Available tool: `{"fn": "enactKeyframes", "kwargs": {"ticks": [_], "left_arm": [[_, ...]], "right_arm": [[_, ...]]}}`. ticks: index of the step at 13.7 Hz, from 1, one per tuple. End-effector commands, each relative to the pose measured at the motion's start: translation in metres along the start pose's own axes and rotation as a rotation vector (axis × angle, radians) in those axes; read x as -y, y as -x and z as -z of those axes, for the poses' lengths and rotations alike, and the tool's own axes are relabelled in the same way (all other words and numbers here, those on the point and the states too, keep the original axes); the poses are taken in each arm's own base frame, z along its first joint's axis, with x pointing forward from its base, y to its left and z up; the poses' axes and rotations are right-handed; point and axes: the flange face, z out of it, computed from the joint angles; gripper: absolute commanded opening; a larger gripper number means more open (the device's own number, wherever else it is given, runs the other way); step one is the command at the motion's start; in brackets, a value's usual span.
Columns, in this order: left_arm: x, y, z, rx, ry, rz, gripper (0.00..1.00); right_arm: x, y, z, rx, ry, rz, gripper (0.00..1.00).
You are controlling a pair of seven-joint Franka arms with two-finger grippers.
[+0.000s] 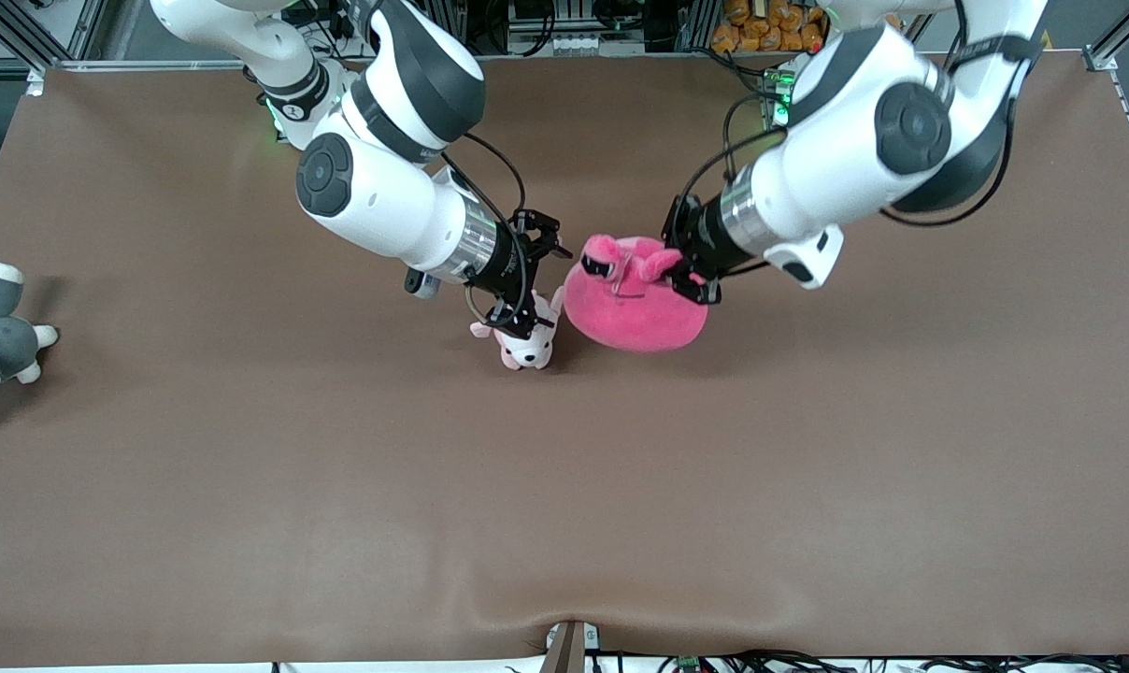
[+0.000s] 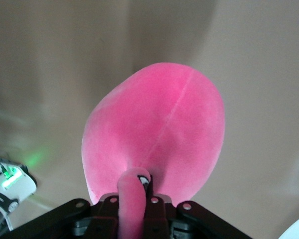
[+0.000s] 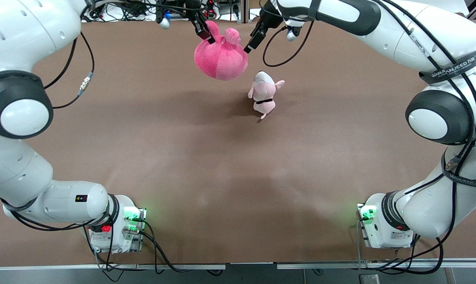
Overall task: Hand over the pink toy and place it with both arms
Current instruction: 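Grasp the pink plush's head with the right gripper beside the left gripper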
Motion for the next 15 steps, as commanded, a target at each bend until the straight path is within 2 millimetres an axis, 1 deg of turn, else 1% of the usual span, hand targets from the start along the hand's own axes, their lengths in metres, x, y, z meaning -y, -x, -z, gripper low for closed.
{"fn": "enactKeyframes", "kwargs": {"ticks": [1,2,4,6,8,9,12,13,15], "left_arm": [[-0.005,0.014,-0.008,-0.009,0.012,0.051,0.0],[-0.004,0.016,-0.012,-0.011,0.012,0.062,0.0],[-0.004,0.023,-0.007,0.004,0.019,0.068,0.0],[0.006,0.034,-0.01,0.005,0.015,0.046,0.0],[0.01,0.036,-0.009,0.007,0.016,0.042,0.0],[0.014,0.04,-0.003,0.014,0.024,0.039,0.0],[0.024,0.046,0.003,0.018,0.032,0.026,0.0],[0.027,0.048,0.002,0.019,0.029,0.025,0.0],[0.026,0.049,-0.002,0.017,0.022,0.043,0.0]], "right_arm": [[-0.009,0.006,0.004,0.008,0.029,-0.053,1.0],[-0.007,0.005,0.004,0.011,0.027,-0.065,1.0],[-0.006,0.007,0.0,0.017,0.021,-0.089,1.0],[-0.002,0.011,0.006,0.048,-0.008,-0.093,1.0],[0.003,0.016,0.01,0.1,-0.064,-0.092,0.26],[0.003,0.02,0.003,0.12,-0.085,-0.09,0.0],[0.002,0.02,0.002,0.123,-0.088,-0.094,0.0],[0.004,0.019,0.003,0.124,-0.09,-0.096,0.0],[0.006,0.019,0.005,0.128,-0.094,-0.106,0.0]]}}
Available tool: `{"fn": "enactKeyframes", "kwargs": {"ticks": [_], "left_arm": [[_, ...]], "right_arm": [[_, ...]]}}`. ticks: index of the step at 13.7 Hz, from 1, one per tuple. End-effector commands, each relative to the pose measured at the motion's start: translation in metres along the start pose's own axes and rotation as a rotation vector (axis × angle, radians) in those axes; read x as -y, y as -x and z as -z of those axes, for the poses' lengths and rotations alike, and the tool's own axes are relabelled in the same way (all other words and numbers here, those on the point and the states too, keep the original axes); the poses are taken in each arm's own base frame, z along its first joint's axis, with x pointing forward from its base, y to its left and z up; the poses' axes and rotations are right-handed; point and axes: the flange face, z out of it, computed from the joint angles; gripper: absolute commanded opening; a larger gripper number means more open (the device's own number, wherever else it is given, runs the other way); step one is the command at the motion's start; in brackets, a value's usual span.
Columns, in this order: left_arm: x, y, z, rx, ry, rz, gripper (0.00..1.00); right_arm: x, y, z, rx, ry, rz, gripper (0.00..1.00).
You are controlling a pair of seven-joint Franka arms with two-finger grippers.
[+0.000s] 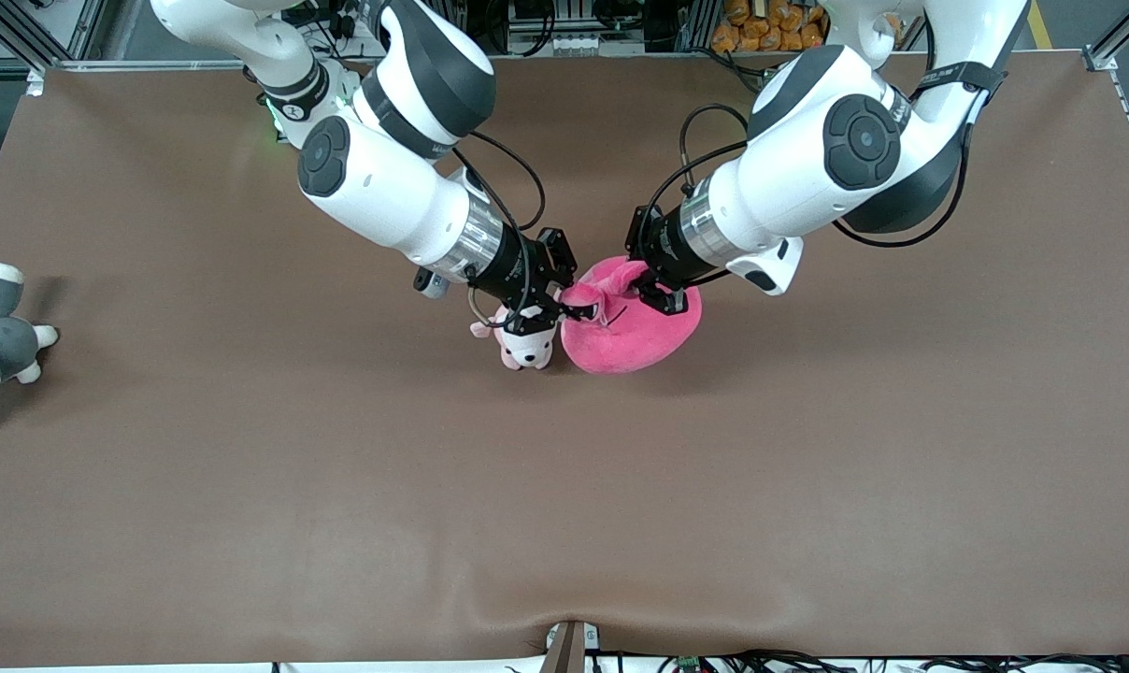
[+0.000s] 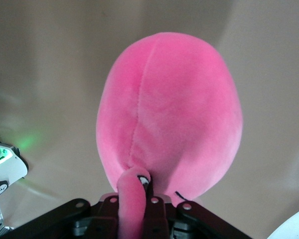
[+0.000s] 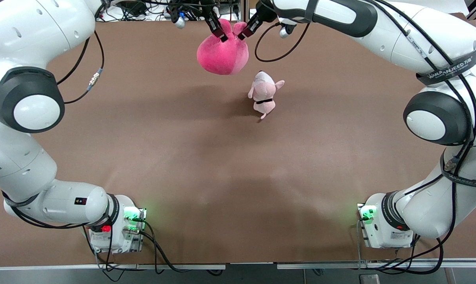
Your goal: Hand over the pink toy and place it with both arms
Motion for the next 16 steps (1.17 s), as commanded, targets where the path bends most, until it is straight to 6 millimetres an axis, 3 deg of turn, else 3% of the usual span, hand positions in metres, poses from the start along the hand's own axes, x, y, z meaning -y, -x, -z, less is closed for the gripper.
{"fn": "enactKeyframes", "kwargs": {"ticks": [1,4,9,10,12,14,16], "left_arm": [[0.01,0.01,0.003,-0.003,0.005,0.014,0.0],[0.017,0.014,-0.001,-0.006,0.002,0.004,0.0],[0.018,0.016,0.007,0.003,0.014,-0.009,0.66],[0.018,0.016,0.009,-0.001,0.024,-0.017,1.0],[0.02,0.013,0.021,-0.051,0.1,-0.079,1.0],[0.034,0.006,0.053,-0.112,0.153,-0.276,1.0],[0.026,-0.018,0.074,-0.188,0.116,-0.44,1.0]], "right_arm": [[0.004,0.003,0.0,0.025,-0.002,-0.041,0.0],[0.009,0.002,0.004,0.027,-0.007,-0.043,0.0],[0.036,-0.009,0.03,0.009,0.006,-0.074,0.0],[0.042,-0.012,0.039,-0.009,0.026,-0.078,0.0],[0.065,-0.019,0.072,-0.027,0.049,-0.099,0.0],[0.089,-0.034,0.115,-0.042,0.069,-0.074,0.0],[0.116,-0.06,0.16,-0.046,0.066,-0.074,0.0]]}}
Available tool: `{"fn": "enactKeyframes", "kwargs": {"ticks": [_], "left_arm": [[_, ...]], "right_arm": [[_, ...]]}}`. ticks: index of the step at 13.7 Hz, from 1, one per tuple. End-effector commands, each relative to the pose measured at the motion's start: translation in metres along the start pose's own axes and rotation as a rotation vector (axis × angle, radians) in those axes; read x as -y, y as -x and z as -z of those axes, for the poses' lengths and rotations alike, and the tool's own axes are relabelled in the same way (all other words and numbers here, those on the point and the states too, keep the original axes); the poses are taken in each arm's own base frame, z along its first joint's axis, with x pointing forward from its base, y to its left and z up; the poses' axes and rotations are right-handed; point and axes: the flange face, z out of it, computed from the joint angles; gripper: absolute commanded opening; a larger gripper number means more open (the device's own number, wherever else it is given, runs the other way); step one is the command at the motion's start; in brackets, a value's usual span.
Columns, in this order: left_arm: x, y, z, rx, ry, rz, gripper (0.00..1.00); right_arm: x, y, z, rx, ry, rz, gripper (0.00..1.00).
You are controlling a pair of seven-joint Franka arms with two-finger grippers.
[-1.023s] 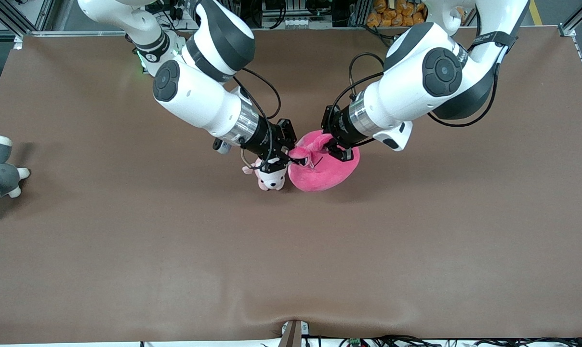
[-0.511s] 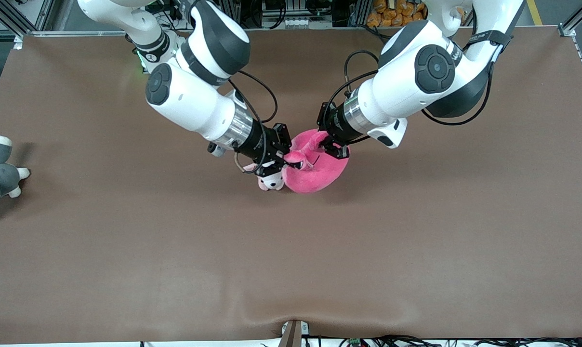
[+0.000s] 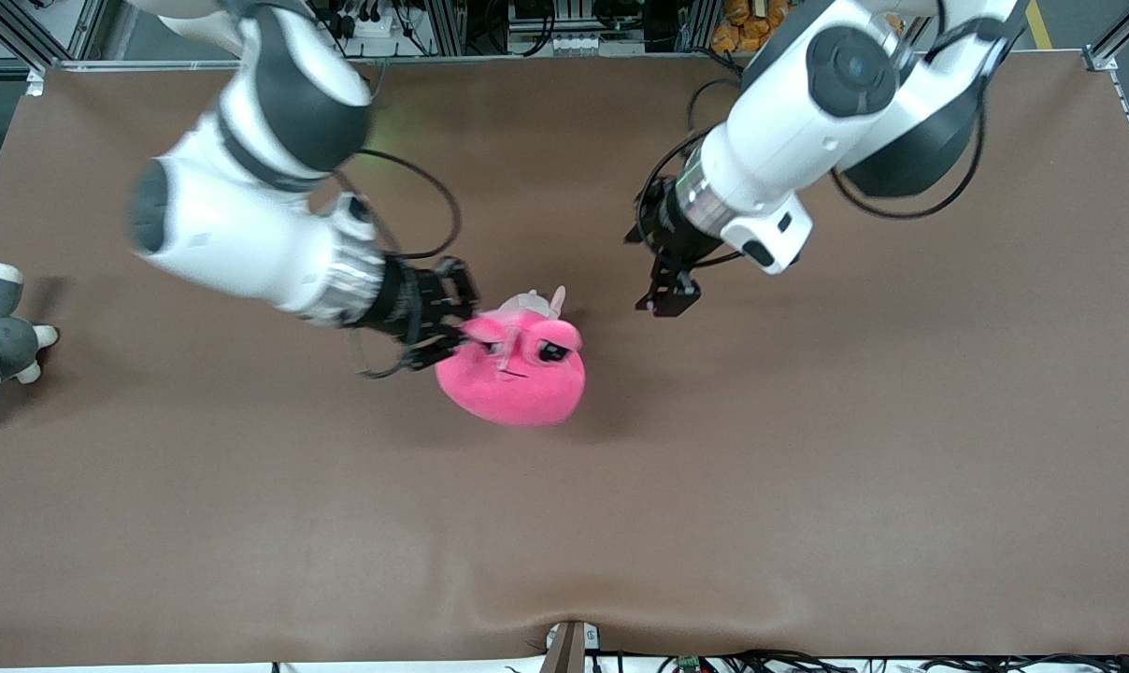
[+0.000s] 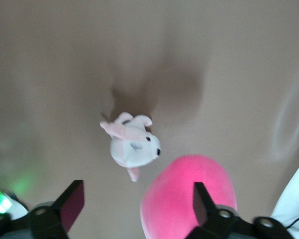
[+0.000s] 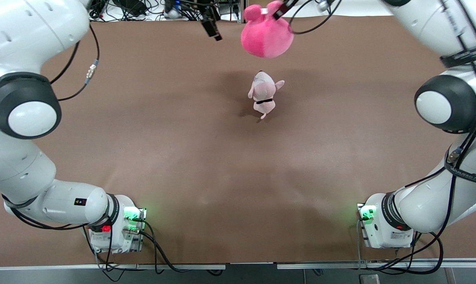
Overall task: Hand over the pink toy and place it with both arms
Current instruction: 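Carry the pink plush with the right gripper toward the grey plush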
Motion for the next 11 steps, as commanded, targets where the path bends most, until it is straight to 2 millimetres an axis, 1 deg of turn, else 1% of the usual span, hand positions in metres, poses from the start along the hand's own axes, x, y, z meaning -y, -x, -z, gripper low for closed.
{"fn": "enactKeyframes", "kwargs": {"ticks": [1,2,3,5,6,7,8,9,10,11], "left_arm": [[0.002,-0.045,0.046,-0.085,0.001,-0.211,1.0],[0.002,-0.062,0.061,-0.105,-0.008,-0.314,1.0],[0.001,-0.081,0.073,-0.125,-0.032,-0.429,1.0],[-0.005,-0.128,0.094,-0.146,-0.087,-0.592,1.0],[-0.008,-0.147,0.101,-0.152,-0.109,-0.656,1.0],[-0.01,-0.162,0.106,-0.182,-0.126,-0.714,1.0],[-0.01,-0.169,0.108,-0.225,-0.147,-0.771,1.0],[-0.005,-0.174,0.113,-0.273,-0.175,-0.835,1.0],[-0.002,-0.176,0.119,-0.306,-0.192,-0.916,1.0],[-0.001,-0.186,0.129,-0.313,-0.193,-0.98,1.0]], "right_arm": [[0.032,-0.036,0.068,0.016,0.008,-0.019,0.0],[0.05,-0.059,0.089,0.008,0.012,-0.044,0.0],[0.072,-0.088,0.106,-0.006,0.029,-0.036,0.0],[0.11,-0.148,0.132,-0.026,0.08,0.042,0.0],[0.13,-0.181,0.138,-0.025,0.103,0.074,0.0],[0.15,-0.219,0.135,-0.02,0.131,0.114,0.0],[0.167,-0.258,0.128,-0.008,0.157,0.163,0.0],[0.184,-0.301,0.12,0.009,0.179,0.21,0.0],[0.201,-0.353,0.11,0.041,0.208,0.269,0.0],[0.214,-0.396,0.1,0.071,0.223,0.315,0.0]]}}
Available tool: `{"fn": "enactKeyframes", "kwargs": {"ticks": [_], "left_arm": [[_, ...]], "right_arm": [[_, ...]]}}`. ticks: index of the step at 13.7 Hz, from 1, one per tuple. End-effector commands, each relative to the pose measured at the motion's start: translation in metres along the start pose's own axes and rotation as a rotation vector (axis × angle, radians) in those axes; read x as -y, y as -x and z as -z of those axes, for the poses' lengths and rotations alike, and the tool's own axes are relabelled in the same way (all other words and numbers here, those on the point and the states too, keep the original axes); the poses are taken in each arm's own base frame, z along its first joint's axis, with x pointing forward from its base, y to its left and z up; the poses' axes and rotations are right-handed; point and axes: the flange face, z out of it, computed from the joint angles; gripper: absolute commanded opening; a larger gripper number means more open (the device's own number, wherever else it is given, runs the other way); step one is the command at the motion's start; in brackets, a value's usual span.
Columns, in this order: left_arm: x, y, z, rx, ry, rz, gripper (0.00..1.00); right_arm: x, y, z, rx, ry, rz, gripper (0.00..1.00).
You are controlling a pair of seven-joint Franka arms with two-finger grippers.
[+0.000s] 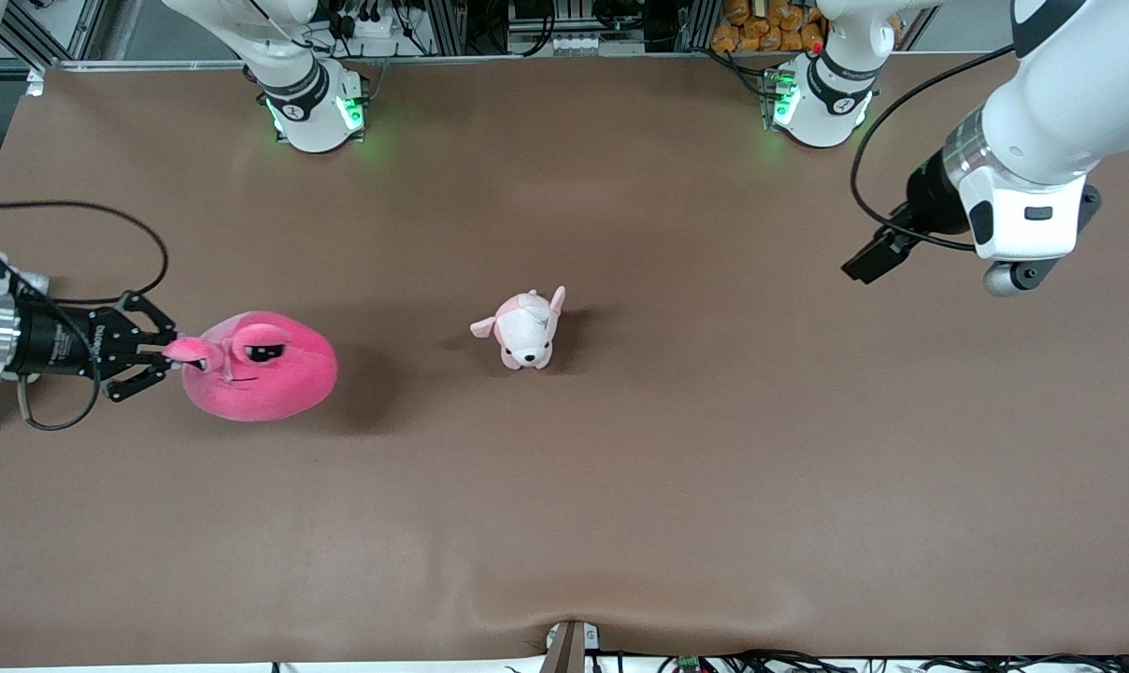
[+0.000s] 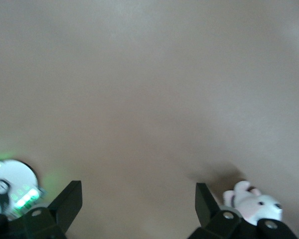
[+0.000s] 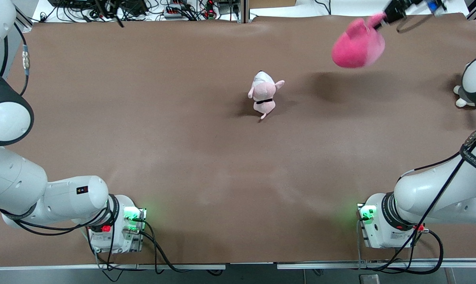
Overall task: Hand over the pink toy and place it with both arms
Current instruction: 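Carry the pink plush with the right gripper toward the grey plush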
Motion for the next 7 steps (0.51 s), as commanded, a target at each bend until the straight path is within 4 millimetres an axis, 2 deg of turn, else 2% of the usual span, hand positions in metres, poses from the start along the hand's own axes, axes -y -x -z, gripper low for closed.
{"fn": "enactKeyframes", "kwargs": {"ticks": [1,2,3,4,5,6,7], "left_arm": [[0.024,-0.003,0.018,-0.055,-0.031,-0.175,1.0],[0.034,-0.01,0.022,-0.058,-0.034,-0.23,1.0],[0.044,-0.013,0.029,-0.064,-0.038,-0.275,1.0],[0.048,-0.017,0.03,-0.062,-0.042,-0.319,1.0],[0.051,-0.018,0.03,-0.059,-0.046,-0.372,1.0],[0.057,-0.023,0.033,-0.063,-0.045,-0.416,1.0],[0.07,-0.032,0.039,-0.068,-0.04,-0.454,1.0]], "right_arm": [[0.009,-0.097,-0.025,0.087,0.044,0.122,0.0],[0.012,-0.129,-0.027,0.108,0.047,0.14,0.0],[0.013,-0.152,-0.032,0.119,0.056,0.165,0.0],[0.014,-0.167,-0.035,0.126,0.06,0.196,0.0],[0.013,-0.182,-0.037,0.132,0.066,0.205,0.15],[0.012,-0.186,-0.035,0.13,0.07,0.212,0.7],[0.01,-0.179,-0.033,0.123,0.092,0.226,1.0]]}}
